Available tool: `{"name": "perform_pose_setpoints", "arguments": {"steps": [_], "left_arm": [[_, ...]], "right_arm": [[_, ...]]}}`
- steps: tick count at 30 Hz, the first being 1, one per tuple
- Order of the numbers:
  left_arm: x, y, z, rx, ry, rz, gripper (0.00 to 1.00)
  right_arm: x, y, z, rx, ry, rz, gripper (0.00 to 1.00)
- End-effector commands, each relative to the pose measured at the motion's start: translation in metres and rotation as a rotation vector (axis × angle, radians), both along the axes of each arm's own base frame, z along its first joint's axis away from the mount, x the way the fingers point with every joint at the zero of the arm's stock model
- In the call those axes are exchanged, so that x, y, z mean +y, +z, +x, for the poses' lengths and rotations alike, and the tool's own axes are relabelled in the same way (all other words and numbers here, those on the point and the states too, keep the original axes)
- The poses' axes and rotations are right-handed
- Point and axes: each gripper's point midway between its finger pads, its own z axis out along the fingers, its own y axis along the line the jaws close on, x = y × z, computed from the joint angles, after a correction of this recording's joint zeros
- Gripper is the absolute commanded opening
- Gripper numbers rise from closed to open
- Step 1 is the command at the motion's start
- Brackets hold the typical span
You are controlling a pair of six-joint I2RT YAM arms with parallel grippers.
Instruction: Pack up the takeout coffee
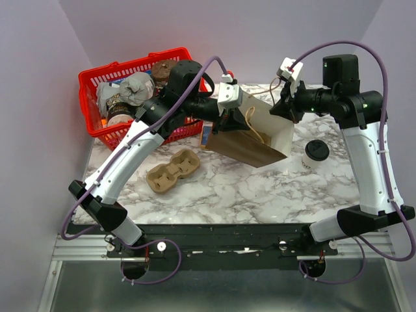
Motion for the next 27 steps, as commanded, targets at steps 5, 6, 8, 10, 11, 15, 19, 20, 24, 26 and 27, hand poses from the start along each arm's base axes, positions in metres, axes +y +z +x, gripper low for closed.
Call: {"name": "perform_pose_setpoints", "arguments": {"steps": [5, 6, 8, 10, 11, 15, 19, 20, 24, 26, 27], "left_arm": [[0.002, -0.002, -0.015, 0.043, -0.034, -0.034, 0.00], [0.002, -0.008, -0.016, 0.062, -0.030, -0.027, 0.00], [0.002, -0.011, -0.016, 0.074, -0.028, -0.027, 0.00], [0.002, -0.021, -0.015, 0.096, -0.025, -0.014, 0.00], [0.002, -0.021, -0.015, 0.098, -0.021, -0.015, 0.00], [0.002, -0.035, -0.002, 0.133, 0.015, 0.010, 0.20], [0.010, -0.042, 0.020, 0.075, 0.117, 0.043, 0.99], [0.016, -0.048, 0.023, 0.034, 0.132, 0.071, 0.99], [0.044, -0.048, 0.013, -0.068, 0.118, 0.099, 0.99], [0.050, -0.049, 0.007, -0.093, 0.110, 0.100, 0.99], [0.053, -0.049, 0.003, -0.102, 0.104, 0.096, 0.99]], "right_arm": [[-0.002, -0.013, -0.016, 0.082, 0.019, -0.014, 0.01], [-0.002, -0.016, -0.015, 0.092, 0.018, -0.018, 0.01], [-0.003, -0.024, -0.015, 0.117, 0.014, -0.026, 0.01], [-0.002, -0.038, -0.014, 0.160, 0.018, -0.035, 0.01], [-0.002, -0.043, -0.013, 0.175, 0.017, -0.038, 0.00], [-0.001, -0.067, -0.005, 0.250, 0.012, -0.060, 0.01], [-0.007, -0.075, 0.031, 0.273, -0.097, -0.108, 0.72], [-0.011, -0.071, 0.033, 0.274, -0.112, -0.111, 0.99], [-0.012, -0.044, 0.029, 0.178, -0.089, -0.091, 1.00], [-0.009, -0.042, 0.021, 0.184, -0.068, -0.072, 1.00], [-0.009, -0.044, 0.019, 0.194, -0.066, -0.067, 1.00]]}}
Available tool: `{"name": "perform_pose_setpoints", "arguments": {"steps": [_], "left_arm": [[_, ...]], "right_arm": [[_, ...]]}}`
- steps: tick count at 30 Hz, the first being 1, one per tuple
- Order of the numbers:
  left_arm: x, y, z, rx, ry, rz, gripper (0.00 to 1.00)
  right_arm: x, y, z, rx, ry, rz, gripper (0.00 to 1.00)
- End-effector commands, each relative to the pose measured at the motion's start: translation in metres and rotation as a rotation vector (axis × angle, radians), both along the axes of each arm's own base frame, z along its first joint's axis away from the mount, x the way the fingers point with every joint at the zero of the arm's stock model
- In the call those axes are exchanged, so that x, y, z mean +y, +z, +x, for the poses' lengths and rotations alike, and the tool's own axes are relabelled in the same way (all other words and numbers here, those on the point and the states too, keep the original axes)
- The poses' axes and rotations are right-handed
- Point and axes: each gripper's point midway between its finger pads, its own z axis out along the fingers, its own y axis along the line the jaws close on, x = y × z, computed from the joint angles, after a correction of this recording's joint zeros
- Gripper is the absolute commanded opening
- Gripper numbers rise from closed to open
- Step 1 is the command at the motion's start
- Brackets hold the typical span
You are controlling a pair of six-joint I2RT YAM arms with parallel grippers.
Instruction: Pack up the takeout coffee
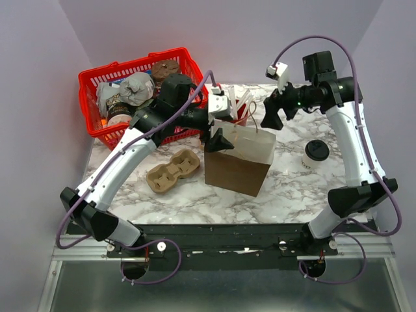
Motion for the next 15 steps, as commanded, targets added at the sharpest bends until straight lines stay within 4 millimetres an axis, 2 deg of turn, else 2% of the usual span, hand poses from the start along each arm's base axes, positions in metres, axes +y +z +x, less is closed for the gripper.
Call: {"name": "perform_pose_setpoints", "arguments": {"steps": [1, 8, 10, 15], "left_arm": [[0.025, 0.010, -0.021, -0.137, -0.024, 0.003, 0.99], [0.030, 0.024, -0.024, -0.164, -0.011, -0.028, 0.99], [0.031, 0.015, -0.024, -0.146, -0.027, -0.003, 0.99], [0.036, -0.031, -0.029, -0.113, -0.114, 0.128, 0.98]], "right_arm": [[-0.001, 0.026, -0.021, -0.053, 0.022, 0.042, 1.00], [0.007, 0.015, -0.035, 0.008, 0.065, 0.084, 1.00], [0.009, 0.006, -0.038, 0.022, 0.099, 0.083, 1.00], [0.015, -0.013, -0.030, 0.040, 0.157, 0.084, 0.96]]}}
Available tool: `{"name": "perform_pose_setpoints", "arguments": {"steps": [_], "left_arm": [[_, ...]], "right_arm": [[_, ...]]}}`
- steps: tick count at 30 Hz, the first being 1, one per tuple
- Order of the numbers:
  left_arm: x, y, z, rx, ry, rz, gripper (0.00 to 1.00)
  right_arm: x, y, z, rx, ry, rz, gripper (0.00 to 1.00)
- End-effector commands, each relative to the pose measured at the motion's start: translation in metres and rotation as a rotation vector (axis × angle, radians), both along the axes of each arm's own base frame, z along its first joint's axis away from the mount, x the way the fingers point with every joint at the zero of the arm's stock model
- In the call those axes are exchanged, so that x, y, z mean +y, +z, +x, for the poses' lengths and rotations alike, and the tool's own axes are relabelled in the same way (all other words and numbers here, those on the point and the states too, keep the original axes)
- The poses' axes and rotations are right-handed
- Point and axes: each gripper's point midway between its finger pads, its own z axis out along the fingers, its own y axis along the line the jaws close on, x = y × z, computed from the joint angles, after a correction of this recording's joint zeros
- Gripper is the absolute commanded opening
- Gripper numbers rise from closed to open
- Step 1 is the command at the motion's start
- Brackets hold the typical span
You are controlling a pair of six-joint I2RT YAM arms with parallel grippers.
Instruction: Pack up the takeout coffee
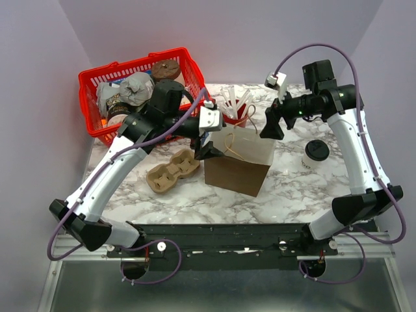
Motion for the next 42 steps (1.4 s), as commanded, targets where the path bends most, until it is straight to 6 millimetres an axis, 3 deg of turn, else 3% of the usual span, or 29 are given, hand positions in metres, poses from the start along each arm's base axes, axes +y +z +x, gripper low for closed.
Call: {"name": "perform_pose_setpoints", "arguments": {"steps": [1, 3, 6, 10, 12, 13, 14, 15, 16, 18, 23, 36, 39, 40, 42], "left_arm": [[0.007, -0.041, -0.006, 0.030, -0.085, 0.122, 0.97], [0.007, -0.056, -0.006, 0.050, -0.115, 0.162, 0.96], [0.004, -0.064, -0.004, 0.076, -0.139, 0.176, 0.89], [0.000, -0.072, 0.000, 0.079, -0.179, 0.198, 0.74], [0.000, -0.081, -0.001, 0.120, -0.203, 0.230, 0.64], [-0.002, -0.072, 0.001, 0.086, -0.221, 0.220, 0.48], [0.002, -0.074, -0.005, 0.121, -0.233, 0.245, 0.39], [0.001, -0.077, -0.003, 0.141, -0.242, 0.261, 0.29], [0.000, -0.066, -0.002, 0.114, -0.249, 0.254, 0.16], [0.004, -0.066, -0.006, 0.140, -0.266, 0.276, 0.10], [0.003, -0.028, -0.012, 0.112, -0.255, 0.214, 0.02], [0.001, 0.007, -0.021, 0.119, -0.242, 0.132, 0.00], [0.001, 0.001, -0.019, 0.142, -0.228, 0.146, 0.06], [0.001, -0.002, -0.017, 0.156, -0.220, 0.152, 0.21], [0.000, -0.005, -0.010, 0.180, -0.166, 0.164, 0.44]], "right_arm": [[0.010, -0.013, 0.005, 0.019, 0.078, 0.029, 0.94], [0.012, -0.021, 0.011, 0.034, 0.094, 0.024, 0.87], [0.014, -0.031, 0.011, 0.037, 0.131, 0.020, 0.81], [0.016, -0.045, 0.010, 0.072, 0.149, 0.019, 0.70], [0.017, -0.047, 0.011, 0.077, 0.156, 0.024, 0.51], [0.018, -0.044, 0.011, 0.072, 0.158, 0.028, 0.40], [0.020, -0.041, 0.010, 0.071, 0.165, 0.043, 0.11], [0.021, -0.037, 0.010, 0.057, 0.168, 0.047, 0.02], [0.022, -0.029, 0.010, 0.034, 0.172, 0.056, 0.01], [0.024, -0.019, 0.010, 0.022, 0.167, 0.073, 0.01], [0.022, 0.016, 0.007, -0.053, 0.138, 0.092, 0.01], [0.016, 0.046, -0.007, -0.090, 0.072, 0.108, 0.01], [0.016, 0.041, -0.005, -0.077, 0.068, 0.102, 0.00], [0.015, 0.038, -0.005, -0.066, 0.060, 0.098, 0.01], [0.014, 0.023, 0.001, -0.008, 0.025, 0.080, 0.43]]}}
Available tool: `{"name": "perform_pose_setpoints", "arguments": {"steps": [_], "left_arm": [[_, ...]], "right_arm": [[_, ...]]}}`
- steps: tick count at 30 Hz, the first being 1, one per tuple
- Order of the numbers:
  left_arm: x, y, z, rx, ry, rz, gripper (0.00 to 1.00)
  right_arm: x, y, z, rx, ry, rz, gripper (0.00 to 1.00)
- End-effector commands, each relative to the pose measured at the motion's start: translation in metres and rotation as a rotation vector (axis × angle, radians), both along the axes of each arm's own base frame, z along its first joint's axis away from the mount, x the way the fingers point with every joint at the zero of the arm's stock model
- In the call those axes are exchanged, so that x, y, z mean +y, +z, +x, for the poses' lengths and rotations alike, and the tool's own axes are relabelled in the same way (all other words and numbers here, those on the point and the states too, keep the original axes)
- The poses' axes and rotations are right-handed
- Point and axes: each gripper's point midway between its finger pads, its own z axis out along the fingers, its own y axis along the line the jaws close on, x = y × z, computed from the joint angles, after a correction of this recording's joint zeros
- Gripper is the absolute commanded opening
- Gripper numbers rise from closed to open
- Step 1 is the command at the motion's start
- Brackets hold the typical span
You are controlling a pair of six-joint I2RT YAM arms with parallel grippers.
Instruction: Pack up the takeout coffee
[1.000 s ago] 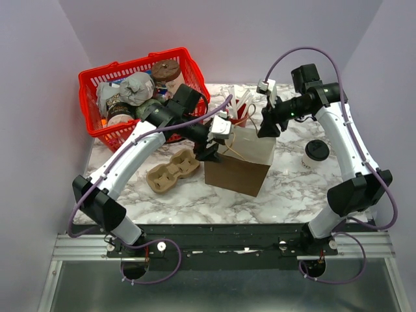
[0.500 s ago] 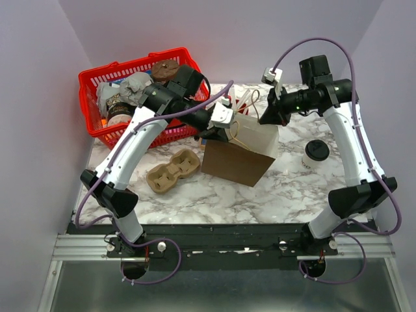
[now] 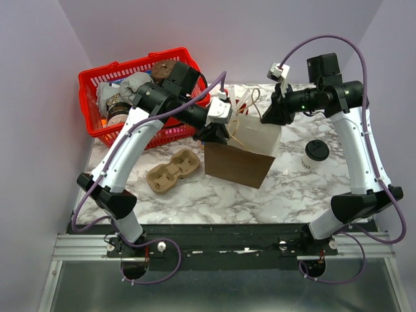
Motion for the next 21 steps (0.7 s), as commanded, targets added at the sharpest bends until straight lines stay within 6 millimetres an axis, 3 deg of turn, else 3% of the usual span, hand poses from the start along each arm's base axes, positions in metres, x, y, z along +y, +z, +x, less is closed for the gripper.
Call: {"name": "perform_pose_setpoints", "arguments": {"steps": [1, 2, 3, 5, 6, 9, 12, 14, 16, 17, 19, 20, 21], "left_arm": [[0.006, -0.008, -0.006, 0.141, 0.081, 0.041, 0.65], [0.000, -0.003, 0.005, 0.129, 0.125, 0.013, 0.75], [0.003, -0.003, 0.006, 0.137, 0.159, 0.021, 0.98], [0.004, -0.002, 0.006, 0.110, 0.154, 0.015, 0.99], [0.006, 0.000, 0.010, 0.095, 0.174, 0.012, 0.99], [0.011, 0.028, 0.011, 0.064, 0.220, -0.059, 0.99], [0.016, 0.051, 0.022, 0.071, 0.301, -0.141, 0.99], [0.020, 0.062, 0.028, 0.044, 0.359, -0.197, 0.99], [0.027, 0.061, 0.033, 0.024, 0.411, -0.219, 0.99], [0.030, 0.067, 0.043, -0.017, 0.449, -0.247, 0.99], [0.034, 0.066, 0.052, -0.012, 0.512, -0.255, 0.99], [0.036, 0.066, 0.058, -0.013, 0.542, -0.257, 0.99], [0.037, 0.065, 0.059, -0.001, 0.545, -0.256, 0.99]], "right_arm": [[-0.004, -0.017, 0.006, 0.085, -0.070, -0.033, 0.60], [-0.009, -0.027, 0.016, 0.109, -0.118, -0.071, 0.86], [-0.011, -0.028, 0.018, 0.113, -0.140, -0.082, 0.99], [-0.016, -0.024, 0.022, 0.082, -0.163, -0.103, 1.00], [-0.018, -0.010, 0.022, 0.036, -0.171, -0.094, 1.00], [-0.029, 0.011, 0.018, -0.052, -0.197, -0.101, 1.00], [-0.058, 0.006, 0.027, -0.079, -0.317, -0.159, 1.00], [-0.089, -0.007, 0.033, -0.052, -0.424, -0.167, 1.00], [-0.112, -0.017, 0.038, -0.014, -0.503, -0.163, 1.00], [-0.142, -0.030, 0.045, 0.026, -0.595, -0.170, 1.00], [-0.168, -0.048, 0.050, 0.087, -0.693, -0.195, 0.99], [-0.184, -0.068, 0.049, 0.138, -0.728, -0.227, 0.98], [-0.189, -0.077, 0.048, 0.150, -0.722, -0.250, 0.98]]}}
